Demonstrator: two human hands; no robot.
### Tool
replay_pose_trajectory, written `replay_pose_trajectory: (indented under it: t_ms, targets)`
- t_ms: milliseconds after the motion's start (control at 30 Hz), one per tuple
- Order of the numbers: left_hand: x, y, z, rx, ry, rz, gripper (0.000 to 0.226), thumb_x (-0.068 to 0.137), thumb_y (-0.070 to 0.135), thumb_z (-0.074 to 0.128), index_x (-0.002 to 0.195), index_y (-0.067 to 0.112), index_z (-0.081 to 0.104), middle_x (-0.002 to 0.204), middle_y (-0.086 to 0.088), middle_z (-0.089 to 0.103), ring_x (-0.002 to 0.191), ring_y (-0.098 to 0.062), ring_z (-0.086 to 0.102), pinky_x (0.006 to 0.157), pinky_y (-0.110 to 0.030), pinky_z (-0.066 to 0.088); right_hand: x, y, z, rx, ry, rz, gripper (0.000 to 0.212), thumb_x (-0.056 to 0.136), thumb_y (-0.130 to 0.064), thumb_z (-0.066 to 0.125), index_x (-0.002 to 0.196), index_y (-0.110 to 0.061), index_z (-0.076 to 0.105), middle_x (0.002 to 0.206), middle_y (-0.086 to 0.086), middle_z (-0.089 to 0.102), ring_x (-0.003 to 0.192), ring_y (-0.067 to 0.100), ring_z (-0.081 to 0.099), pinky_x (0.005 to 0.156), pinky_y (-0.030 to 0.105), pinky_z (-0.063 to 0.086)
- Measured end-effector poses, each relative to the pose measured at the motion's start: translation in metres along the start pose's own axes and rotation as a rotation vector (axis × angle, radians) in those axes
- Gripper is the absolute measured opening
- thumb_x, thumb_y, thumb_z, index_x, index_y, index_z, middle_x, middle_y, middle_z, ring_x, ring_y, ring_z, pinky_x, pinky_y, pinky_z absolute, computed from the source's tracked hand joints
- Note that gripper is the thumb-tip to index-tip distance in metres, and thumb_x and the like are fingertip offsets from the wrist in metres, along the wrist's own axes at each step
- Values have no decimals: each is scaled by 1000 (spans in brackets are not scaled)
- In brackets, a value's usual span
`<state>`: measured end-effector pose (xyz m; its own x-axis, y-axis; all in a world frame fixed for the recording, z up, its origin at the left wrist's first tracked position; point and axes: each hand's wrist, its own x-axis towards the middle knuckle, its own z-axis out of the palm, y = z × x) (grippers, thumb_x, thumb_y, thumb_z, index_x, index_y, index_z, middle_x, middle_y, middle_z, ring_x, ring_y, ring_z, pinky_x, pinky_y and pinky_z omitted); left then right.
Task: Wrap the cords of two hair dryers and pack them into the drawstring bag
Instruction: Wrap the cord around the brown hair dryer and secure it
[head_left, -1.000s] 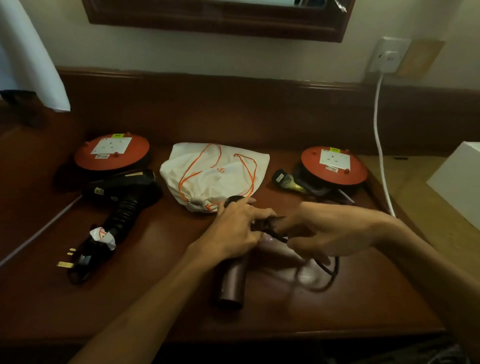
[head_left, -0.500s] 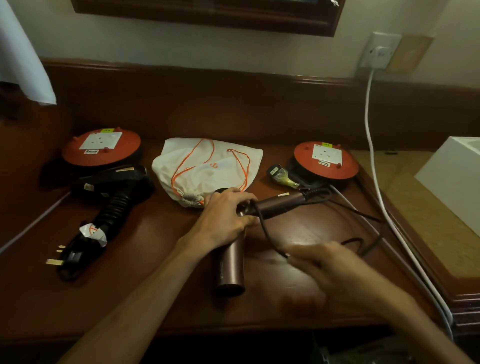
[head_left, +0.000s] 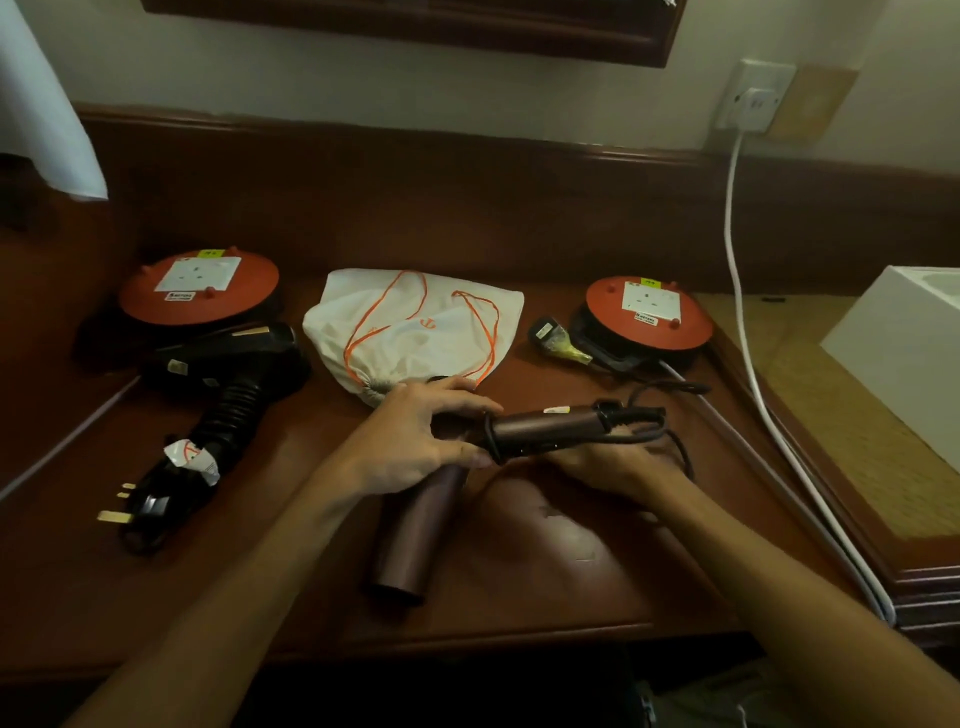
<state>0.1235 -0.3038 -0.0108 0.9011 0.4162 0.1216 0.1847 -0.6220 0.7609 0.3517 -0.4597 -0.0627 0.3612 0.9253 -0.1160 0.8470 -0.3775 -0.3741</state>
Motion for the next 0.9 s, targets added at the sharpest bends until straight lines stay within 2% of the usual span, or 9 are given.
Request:
replay_pose_trajectory:
  t_ms: [100, 200, 267, 367, 433, 567, 667, 733, 900]
  targets:
    - [1, 1, 5, 176, -78, -24, 57, 77, 39, 83, 130, 44, 63, 148, 9, 49, 139, -18, 38, 118, -45, 27, 29, -2, -13, 67, -75, 99, 25, 93, -26, 67, 77, -8, 59, 72, 1, 52, 75, 21, 61, 66, 34, 51]
    - [3, 2, 2, 120, -114, -67, 64, 78, 35, 83, 136, 32, 56, 134, 10, 63, 132, -13, 47, 115, -46, 33, 43, -33, -41, 120, -104, -79, 52, 85, -41, 77, 58, -3, 52, 56, 4, 44, 54, 16, 40, 50, 26, 31]
    - [2, 8, 2, 141, -151, -98, 69, 80, 31, 83, 140, 29, 49, 129, 10, 66, 132, -13, 46, 119, -45, 26, 39, -38, -59, 193, -105, -160, 56, 81, -41, 80, 59, 3, 53, 55, 6, 44, 51, 16, 37, 47, 22, 28]
    - [1, 23, 12, 338, -205, -72, 75, 84, 32, 80, 147, 27, 40, 137, 7, 60, 138, -14, 36, 119, -36, 0, 33, -46, -75, 221, -209, -243, 49, 89, -37, 73, 68, 5, 59, 57, 4, 47, 51, 11, 40, 48, 19, 31]
    - [4, 30, 15, 390, -223, -89, 79, 86, 34, 77, 152, 26, 35, 147, 4, 49, 143, -16, 32, 123, -45, -5, 28, -60, -86, 205, -264, -298, 39, 96, -34, 65, 75, -2, 65, 60, 0, 49, 53, 10, 42, 50, 20, 34]
    - [10, 30, 15, 431, -243, -77, 57, 88, 33, 74, 140, 34, 50, 152, 2, 41, 145, -19, 28, 121, -59, 2, 10, -81, -92, 174, -345, -353, 25, 101, -26, 58, 82, -14, 70, 68, -4, 59, 60, 15, 51, 59, 28, 40]
    - [11, 30, 13, 417, -244, -73, 45, 89, 33, 72, 132, 39, 59, 154, 0, 40, 147, -16, 22, 120, -58, 4, -7, -87, -93, 163, -370, -348, 23, 101, -24, 56, 90, -11, 71, 77, 2, 65, 67, 18, 57, 62, 32, 44]
    - [8, 30, 11, 384, -215, -67, 47, 89, 35, 73, 133, 43, 58, 153, 0, 42, 146, -15, 23, 120, -56, 6, -17, -87, -99, 151, -381, -321, 19, 102, -24, 55, 100, -15, 72, 81, -3, 67, 69, 9, 60, 63, 26, 47]
    - [-1, 27, 6, 353, -85, -79, 50, 87, 33, 74, 134, 45, 59, 147, 0, 48, 144, -18, 27, 118, -47, 11, -49, -73, -113, 75, -293, -171, 21, 100, -36, 57, 86, -26, 66, 71, 1, 64, 56, 16, 58, 51, 29, 48]
